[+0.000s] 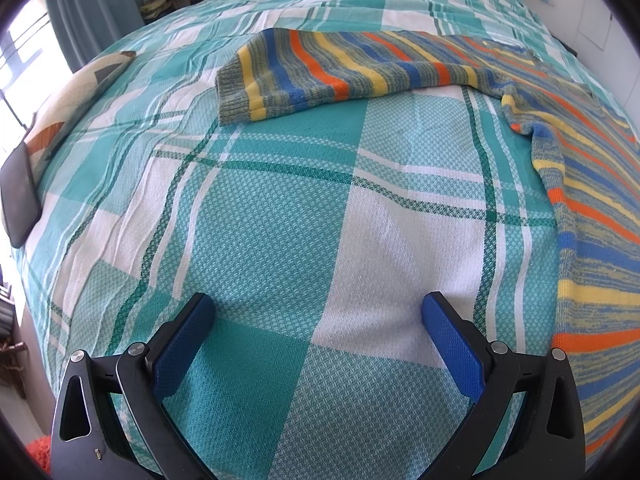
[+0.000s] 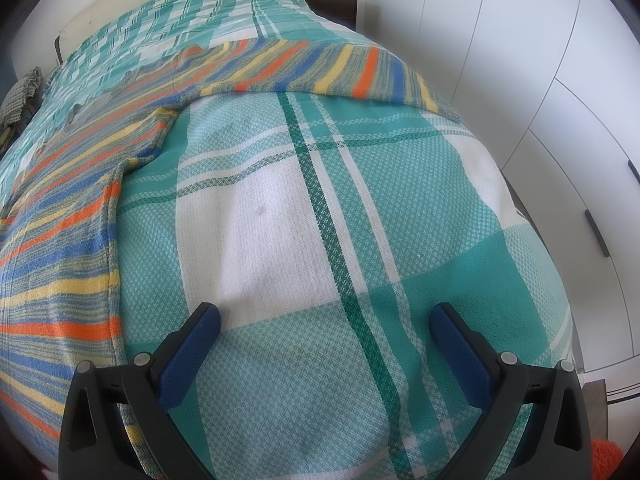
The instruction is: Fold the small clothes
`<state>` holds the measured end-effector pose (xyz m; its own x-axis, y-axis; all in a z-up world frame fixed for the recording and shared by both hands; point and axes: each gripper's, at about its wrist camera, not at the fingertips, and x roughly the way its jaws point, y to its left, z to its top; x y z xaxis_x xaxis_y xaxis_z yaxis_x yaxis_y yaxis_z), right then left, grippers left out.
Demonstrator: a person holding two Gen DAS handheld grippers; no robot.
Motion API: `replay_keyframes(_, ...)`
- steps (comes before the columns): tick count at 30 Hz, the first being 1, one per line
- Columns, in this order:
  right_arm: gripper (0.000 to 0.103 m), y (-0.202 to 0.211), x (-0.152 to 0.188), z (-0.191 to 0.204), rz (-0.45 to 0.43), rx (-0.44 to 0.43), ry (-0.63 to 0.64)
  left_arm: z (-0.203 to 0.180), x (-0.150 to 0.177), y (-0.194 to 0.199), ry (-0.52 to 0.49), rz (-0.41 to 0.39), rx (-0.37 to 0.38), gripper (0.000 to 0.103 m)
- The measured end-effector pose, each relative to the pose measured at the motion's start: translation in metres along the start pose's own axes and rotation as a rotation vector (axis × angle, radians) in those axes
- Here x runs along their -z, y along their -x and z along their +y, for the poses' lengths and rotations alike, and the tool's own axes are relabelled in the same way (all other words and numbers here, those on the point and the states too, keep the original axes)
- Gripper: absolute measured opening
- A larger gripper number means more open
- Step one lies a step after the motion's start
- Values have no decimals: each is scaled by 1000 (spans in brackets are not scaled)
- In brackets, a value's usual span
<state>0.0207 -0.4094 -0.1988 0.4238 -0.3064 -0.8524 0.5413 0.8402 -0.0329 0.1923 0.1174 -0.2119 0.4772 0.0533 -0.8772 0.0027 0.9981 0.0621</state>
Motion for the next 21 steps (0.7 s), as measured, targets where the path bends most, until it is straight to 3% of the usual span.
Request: replay_keyframes(21, 103, 0, 0, 1, -1, 2, 0, -1, 1, 0, -2, -4, -7, 102)
